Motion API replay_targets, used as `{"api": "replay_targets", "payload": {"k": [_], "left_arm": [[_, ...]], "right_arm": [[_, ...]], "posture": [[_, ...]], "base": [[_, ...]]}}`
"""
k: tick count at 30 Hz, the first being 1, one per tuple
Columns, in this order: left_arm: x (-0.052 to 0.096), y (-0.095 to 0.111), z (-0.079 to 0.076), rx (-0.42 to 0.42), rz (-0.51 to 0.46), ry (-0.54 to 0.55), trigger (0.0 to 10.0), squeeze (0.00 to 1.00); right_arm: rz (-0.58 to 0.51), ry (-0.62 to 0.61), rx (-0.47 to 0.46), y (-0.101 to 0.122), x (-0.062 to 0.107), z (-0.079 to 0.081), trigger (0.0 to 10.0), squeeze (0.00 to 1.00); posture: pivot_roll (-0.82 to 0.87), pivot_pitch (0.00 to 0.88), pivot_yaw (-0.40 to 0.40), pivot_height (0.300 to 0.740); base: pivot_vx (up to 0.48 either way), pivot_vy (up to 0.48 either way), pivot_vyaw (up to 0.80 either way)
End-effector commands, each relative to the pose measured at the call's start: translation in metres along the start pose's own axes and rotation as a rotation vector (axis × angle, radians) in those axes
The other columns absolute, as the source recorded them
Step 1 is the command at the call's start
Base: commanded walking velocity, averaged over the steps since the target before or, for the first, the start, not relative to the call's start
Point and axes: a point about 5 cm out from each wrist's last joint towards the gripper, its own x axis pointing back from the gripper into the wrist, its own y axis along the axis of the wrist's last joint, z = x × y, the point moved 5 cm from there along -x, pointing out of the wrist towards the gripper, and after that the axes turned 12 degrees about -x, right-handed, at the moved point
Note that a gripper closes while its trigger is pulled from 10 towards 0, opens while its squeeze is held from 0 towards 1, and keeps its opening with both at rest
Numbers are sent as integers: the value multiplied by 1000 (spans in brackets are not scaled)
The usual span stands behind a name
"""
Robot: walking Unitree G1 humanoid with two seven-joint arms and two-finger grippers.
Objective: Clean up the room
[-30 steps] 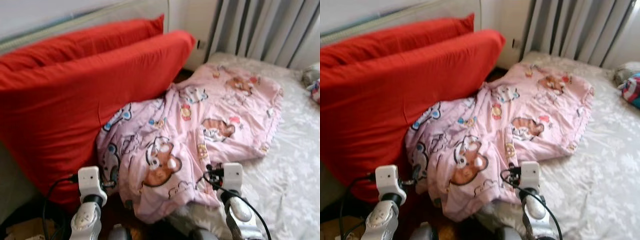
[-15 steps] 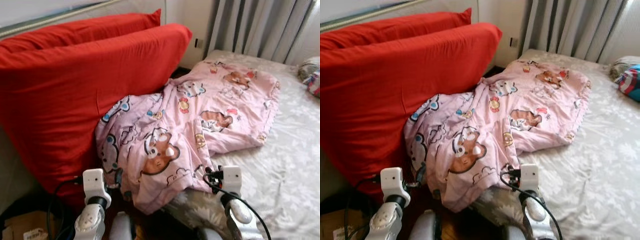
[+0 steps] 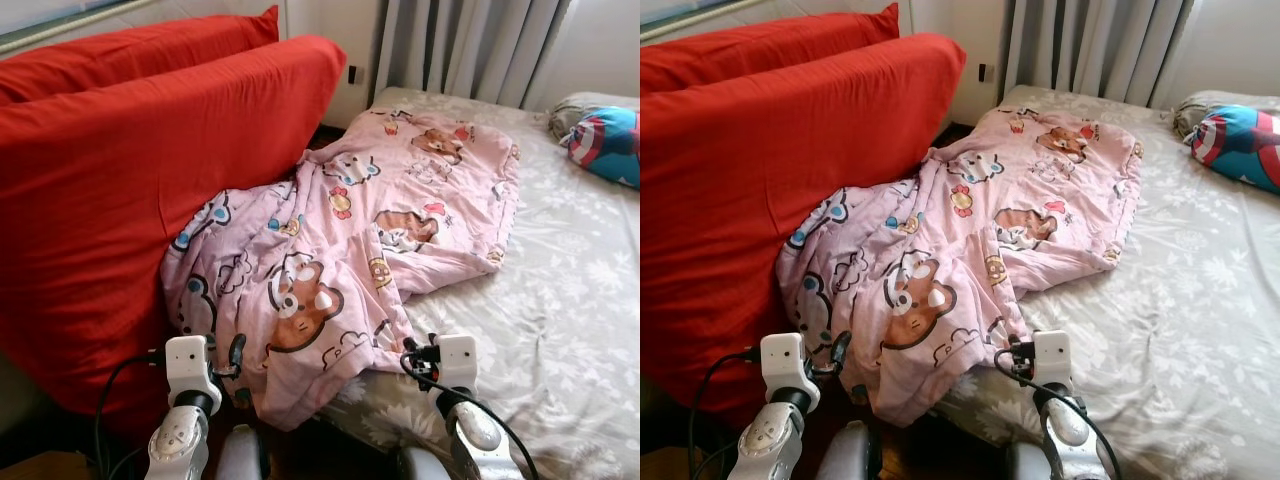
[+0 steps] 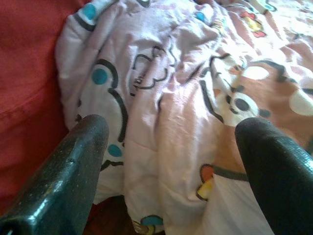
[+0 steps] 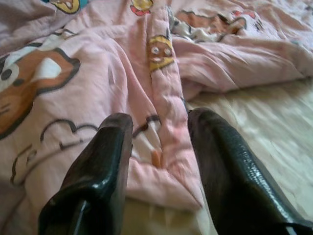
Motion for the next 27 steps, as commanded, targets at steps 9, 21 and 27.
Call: {"api": "replay_targets", "payload": {"k": [9, 21, 27], "left_arm": [[2, -3, 2, -4, 14, -1, 10000, 0], [2, -3, 0, -1, 13, -10, 10000, 0], [2, -3, -1, 2, 12, -12, 10000, 0]], "right_arm": [[10, -2, 10, -1, -1, 2, 10000, 0], [52, -6, 14, -7, -3, 3, 10000, 0], [62, -19, -5, -8, -4, 2, 10000, 0]], "posture": [[-69, 72, -15, 637], [-68, 78, -14, 637], [-67, 79, -15, 637]], "base": [[27, 0, 135], [215, 0, 0], [286, 0, 0]]}}
